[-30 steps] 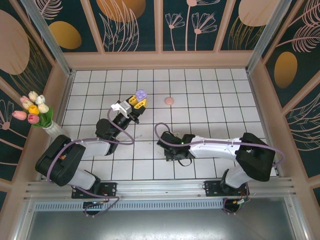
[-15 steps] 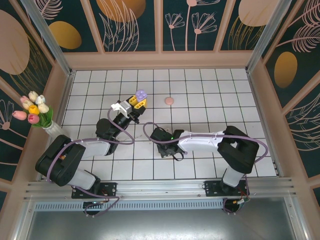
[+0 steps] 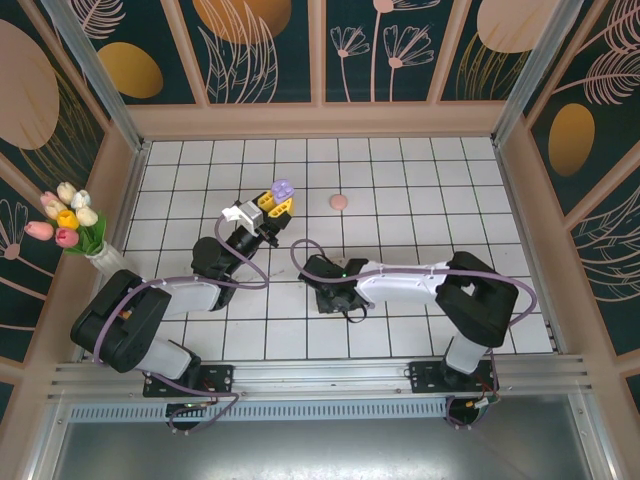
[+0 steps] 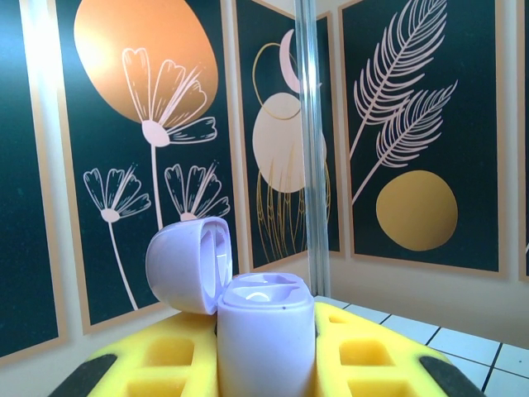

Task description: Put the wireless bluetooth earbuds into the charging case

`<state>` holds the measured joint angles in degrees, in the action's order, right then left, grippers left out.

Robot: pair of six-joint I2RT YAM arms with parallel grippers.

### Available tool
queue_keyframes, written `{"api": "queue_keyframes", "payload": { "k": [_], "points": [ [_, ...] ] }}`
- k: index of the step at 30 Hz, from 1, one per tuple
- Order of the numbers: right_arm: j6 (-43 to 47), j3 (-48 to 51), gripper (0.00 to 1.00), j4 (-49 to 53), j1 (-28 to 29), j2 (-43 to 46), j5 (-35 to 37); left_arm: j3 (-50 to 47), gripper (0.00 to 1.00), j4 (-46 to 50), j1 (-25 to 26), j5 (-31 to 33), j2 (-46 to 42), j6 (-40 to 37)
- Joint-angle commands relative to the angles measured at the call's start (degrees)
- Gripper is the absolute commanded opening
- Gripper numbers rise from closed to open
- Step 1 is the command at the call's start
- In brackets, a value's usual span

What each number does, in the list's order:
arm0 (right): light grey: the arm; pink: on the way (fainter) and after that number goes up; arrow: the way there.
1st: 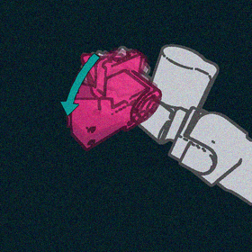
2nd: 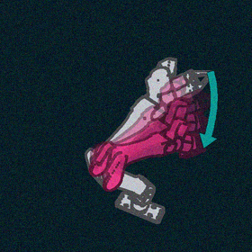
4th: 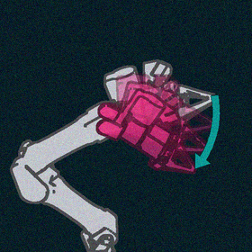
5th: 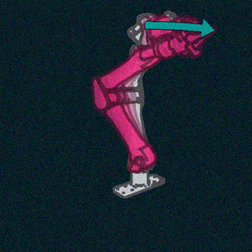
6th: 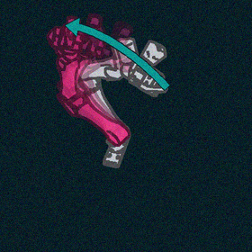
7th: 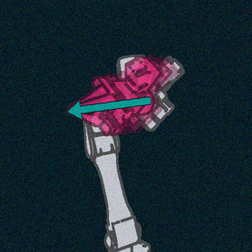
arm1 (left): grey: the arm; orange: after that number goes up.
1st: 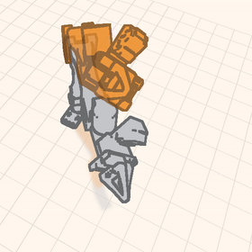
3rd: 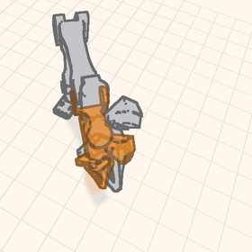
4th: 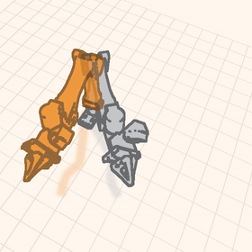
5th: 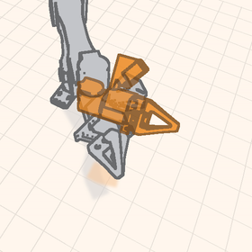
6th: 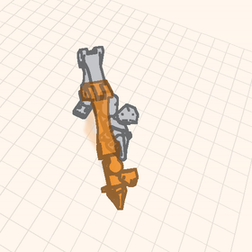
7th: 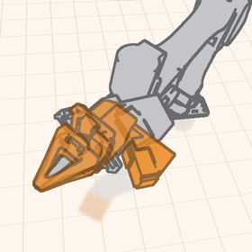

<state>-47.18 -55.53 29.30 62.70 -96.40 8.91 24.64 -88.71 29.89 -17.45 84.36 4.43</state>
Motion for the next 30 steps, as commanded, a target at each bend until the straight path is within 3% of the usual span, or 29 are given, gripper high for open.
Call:
{"api": "queue_keyframes", "payload": {
  "k": [1,10,30],
  "points": [
    [-8.36,-2.88,0.42,2.68,-0.32,3.08,-0.21,1.2,0.0,-2.83,-0.01,0.58,-0.53,1.22],
    [-11.9,-3.51,0.43,6.71,-1.79,1.55,-0.05,1.11,0.0,-3.43,-0.01,0.84,-0.21,1.2],
    [-11.67,-3.47,0.39,4.68,-1.88,-3.01,-2.13,1.11,0.0,-4.05,0.02,0.96,0.12,1.33]
  ]
}}
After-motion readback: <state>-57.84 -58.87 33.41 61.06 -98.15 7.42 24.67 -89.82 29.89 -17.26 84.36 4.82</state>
